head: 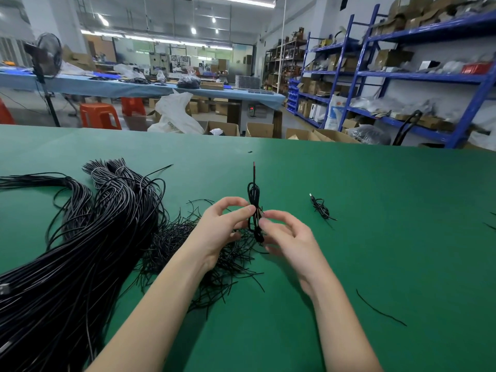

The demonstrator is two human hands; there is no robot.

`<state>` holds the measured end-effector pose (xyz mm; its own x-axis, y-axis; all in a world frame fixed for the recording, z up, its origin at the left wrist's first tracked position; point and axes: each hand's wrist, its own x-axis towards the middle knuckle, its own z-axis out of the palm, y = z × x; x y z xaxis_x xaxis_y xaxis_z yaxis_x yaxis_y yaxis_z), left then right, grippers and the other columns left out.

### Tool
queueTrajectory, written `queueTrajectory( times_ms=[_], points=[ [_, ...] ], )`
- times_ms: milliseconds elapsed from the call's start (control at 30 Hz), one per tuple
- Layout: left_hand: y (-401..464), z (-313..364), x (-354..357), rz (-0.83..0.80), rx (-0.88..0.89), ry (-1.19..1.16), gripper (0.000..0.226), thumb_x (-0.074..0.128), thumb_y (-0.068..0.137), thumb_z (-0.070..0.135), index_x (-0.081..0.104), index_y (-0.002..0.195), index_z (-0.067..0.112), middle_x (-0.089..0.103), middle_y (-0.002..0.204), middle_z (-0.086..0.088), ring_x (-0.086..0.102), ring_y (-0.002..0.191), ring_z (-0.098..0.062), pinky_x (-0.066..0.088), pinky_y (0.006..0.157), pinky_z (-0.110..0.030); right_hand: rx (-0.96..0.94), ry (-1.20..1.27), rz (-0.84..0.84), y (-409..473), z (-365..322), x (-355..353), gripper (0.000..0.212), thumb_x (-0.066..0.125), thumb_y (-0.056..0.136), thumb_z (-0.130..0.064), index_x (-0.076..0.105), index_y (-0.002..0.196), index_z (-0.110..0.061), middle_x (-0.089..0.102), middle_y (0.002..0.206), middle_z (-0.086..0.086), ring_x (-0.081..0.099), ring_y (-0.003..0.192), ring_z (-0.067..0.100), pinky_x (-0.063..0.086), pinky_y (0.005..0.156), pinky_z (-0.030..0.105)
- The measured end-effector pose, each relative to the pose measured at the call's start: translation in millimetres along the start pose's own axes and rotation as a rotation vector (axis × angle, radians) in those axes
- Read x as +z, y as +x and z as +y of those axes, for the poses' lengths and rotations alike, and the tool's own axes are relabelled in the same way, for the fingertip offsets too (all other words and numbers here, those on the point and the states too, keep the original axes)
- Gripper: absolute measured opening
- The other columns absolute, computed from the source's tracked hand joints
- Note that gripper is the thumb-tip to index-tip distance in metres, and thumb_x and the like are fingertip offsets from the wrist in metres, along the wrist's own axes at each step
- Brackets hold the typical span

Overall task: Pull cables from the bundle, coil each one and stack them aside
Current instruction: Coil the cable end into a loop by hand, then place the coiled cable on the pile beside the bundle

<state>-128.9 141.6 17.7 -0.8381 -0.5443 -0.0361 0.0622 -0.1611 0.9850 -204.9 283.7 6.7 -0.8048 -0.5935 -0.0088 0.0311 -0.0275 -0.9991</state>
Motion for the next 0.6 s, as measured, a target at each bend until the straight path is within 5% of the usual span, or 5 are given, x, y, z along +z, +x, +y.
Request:
queueTrajectory(
  times_ms=[133, 333, 500, 600],
  points=[
    [2, -5, 0, -0.034, 0.005, -0.045, 0.010, 0.072, 0.091, 0.018, 0.065, 0.099, 0.019, 0.069, 0.068, 0.008, 0.062, 0.059, -0.004, 0.046, 0.067, -0.026, -0.016, -0.003, -0.020, 2, 3, 1, 0.017, 0.077, 0.089, -0.019, 0.072, 0.105, -0.018, 0.078, 0.083, -0.004, 0.068, 0.072, 0.004, 0.057, 0.068, 0.023],
    [6, -3, -10, 0.082, -0.024, -0.057, 0.024, 0.077, 0.087, 0.020, 0.070, 0.110, 0.017, 0.077, 0.106, 0.001, 0.074, 0.083, -0.010, 0.054, 0.066, -0.023, 0.039, 0.069, 0.030, 8, 10, -5, 0.012, 0.073, 0.093, -0.016, 0.073, 0.105, -0.016, 0.078, 0.084, -0.010, 0.070, 0.081, 0.013, 0.059, 0.064, 0.026],
    [8, 0, -21, 0.132, -0.049, -0.042, 0.015, 0.068, 0.094, 0.024, 0.068, 0.108, 0.020, 0.076, 0.108, 0.004, 0.071, 0.083, -0.010, 0.050, 0.069, -0.026, 0.041, 0.021, 0.190, 16, 10, -29, 0.010, 0.076, 0.090, -0.017, 0.074, 0.100, -0.017, 0.076, 0.083, -0.009, 0.068, 0.077, 0.012, 0.057, 0.058, 0.024],
    [8, 1, -19, 0.130, -0.041, -0.029, 0.012, 0.067, 0.094, 0.025, 0.069, 0.106, 0.021, 0.077, 0.106, 0.004, 0.070, 0.086, -0.011, 0.049, 0.070, -0.026, 0.002, -0.172, 0.392, 28, 11, -49, 0.011, 0.077, 0.087, -0.015, 0.073, 0.097, -0.019, 0.075, 0.087, -0.004, 0.068, 0.060, 0.007, 0.055, 0.053, 0.022]
  ],
)
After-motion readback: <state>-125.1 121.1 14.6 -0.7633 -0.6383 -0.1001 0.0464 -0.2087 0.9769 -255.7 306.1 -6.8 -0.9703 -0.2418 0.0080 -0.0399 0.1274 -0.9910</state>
